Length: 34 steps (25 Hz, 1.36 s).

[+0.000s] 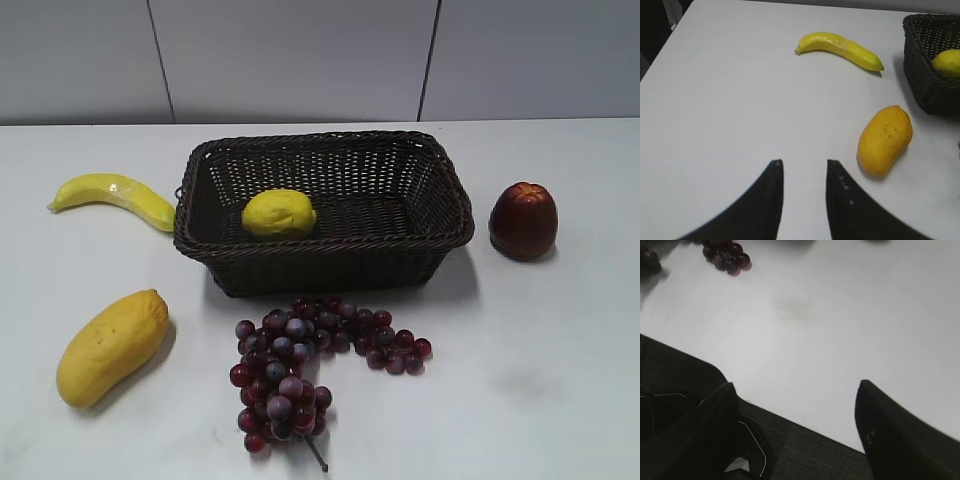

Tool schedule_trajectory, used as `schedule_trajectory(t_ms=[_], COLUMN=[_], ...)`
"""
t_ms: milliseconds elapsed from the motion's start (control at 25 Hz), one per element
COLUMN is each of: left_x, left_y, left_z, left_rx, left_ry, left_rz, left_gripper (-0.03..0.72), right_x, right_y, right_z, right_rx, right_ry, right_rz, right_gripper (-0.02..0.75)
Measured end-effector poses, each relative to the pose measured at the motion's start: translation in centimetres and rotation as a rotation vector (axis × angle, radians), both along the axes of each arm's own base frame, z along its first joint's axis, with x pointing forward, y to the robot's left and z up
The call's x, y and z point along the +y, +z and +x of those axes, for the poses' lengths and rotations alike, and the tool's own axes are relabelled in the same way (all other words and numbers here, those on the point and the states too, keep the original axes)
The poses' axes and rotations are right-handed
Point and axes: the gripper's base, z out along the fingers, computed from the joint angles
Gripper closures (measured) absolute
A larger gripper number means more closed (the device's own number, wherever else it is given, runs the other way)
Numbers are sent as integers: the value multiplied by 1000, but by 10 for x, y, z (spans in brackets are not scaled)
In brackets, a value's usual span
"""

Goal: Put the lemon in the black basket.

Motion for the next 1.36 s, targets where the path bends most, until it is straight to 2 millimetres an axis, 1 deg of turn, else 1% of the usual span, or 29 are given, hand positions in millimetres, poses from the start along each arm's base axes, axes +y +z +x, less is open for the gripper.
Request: schedule_trajectory(t_ms=[320,520,680,800,920,1040,1360], left_x=[0,0,0,0,0,0,0], left_y=[0,0,0,0,0,0,0], left_z=[0,0,0,0,0,0,0], left_rx=[0,0,0,0,0,0,0], left_ry=[0,0,0,0,0,0,0], left_rz=[0,0,0,0,0,0,0], left_gripper=[455,455,455,455,455,455,455], right_x=[-1,-5,-14,-20,-21,-21,-21], right_y=[1,4,7,8,8,8,8], right_z=[-1,-10,-21,-36,-48,-49,-49], right_rx=[-14,-77,-164,-268,-349,-362,-363], right_ry=[0,-21,-153,-279,-381,-426,-430], right_rz=[7,37,64,84,89,84,83], right_gripper=[150,150,150,150,150,150,150])
